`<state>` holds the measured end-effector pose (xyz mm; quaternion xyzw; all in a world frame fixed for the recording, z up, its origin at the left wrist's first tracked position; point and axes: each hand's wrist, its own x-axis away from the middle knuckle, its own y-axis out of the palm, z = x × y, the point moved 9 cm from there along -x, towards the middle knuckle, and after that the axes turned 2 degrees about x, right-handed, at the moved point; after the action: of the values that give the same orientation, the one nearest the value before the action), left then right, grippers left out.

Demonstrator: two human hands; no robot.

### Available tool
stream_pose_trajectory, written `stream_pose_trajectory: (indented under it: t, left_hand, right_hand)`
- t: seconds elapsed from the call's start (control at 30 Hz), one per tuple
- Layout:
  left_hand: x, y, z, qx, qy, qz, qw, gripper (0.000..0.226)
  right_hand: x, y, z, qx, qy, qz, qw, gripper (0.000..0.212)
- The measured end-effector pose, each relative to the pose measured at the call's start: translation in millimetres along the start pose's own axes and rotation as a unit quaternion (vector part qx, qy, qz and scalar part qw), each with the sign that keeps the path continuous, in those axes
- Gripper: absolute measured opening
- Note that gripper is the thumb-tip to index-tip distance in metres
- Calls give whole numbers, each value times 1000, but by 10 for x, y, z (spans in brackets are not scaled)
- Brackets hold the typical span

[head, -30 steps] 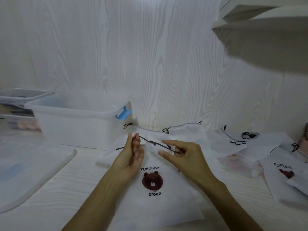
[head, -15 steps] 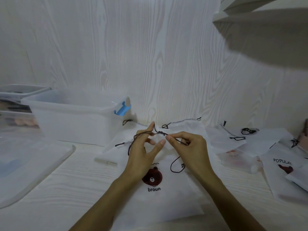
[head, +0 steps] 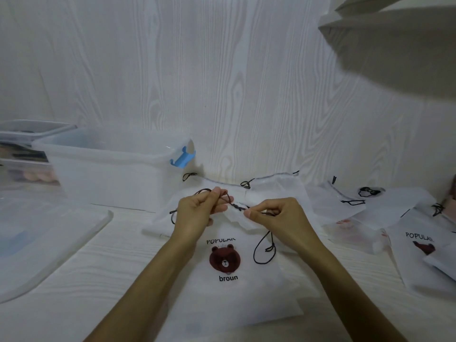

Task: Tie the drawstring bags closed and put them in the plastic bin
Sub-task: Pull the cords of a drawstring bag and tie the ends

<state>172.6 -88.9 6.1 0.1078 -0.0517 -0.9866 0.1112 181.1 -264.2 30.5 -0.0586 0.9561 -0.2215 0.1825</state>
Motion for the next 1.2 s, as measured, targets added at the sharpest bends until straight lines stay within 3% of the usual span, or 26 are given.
stream_pose_trajectory:
  t: [0.1, 0.23, 0.37, 0.5, 0.77, 1.0, 1.2]
  left_hand:
    - [71, 147, -210, 99, -132, -80, 983, 26]
    - [82, 192, -225, 146, -157, -96, 972, 39]
    - [102, 263, -177, 83, -121, -110, 983, 36]
    - [76, 158, -138, 24, -56, -48, 997, 17]
    - [94, 124, -133, 141, -94, -12, 986, 16]
    - [112, 226, -16, 20, -25, -64, 997, 22]
    - [111, 368, -100, 17, -56, -130, 990, 26]
  right_hand:
    - [-9, 16, 71, 5, 16, -17, 1000, 9]
    - [-7, 27, 57, -3, 16, -15, 1000, 8]
    - [-7, 23, 38, -43, 16, -11, 999, 7]
    - [-3, 32, 23, -9, 16, -39, 999, 10]
    - [31, 72, 111, 100, 41, -102, 989, 9]
    - [149, 116, -56, 2, 36, -186, 982, 20]
    - [107, 59, -30, -40, 43, -129, 990, 24]
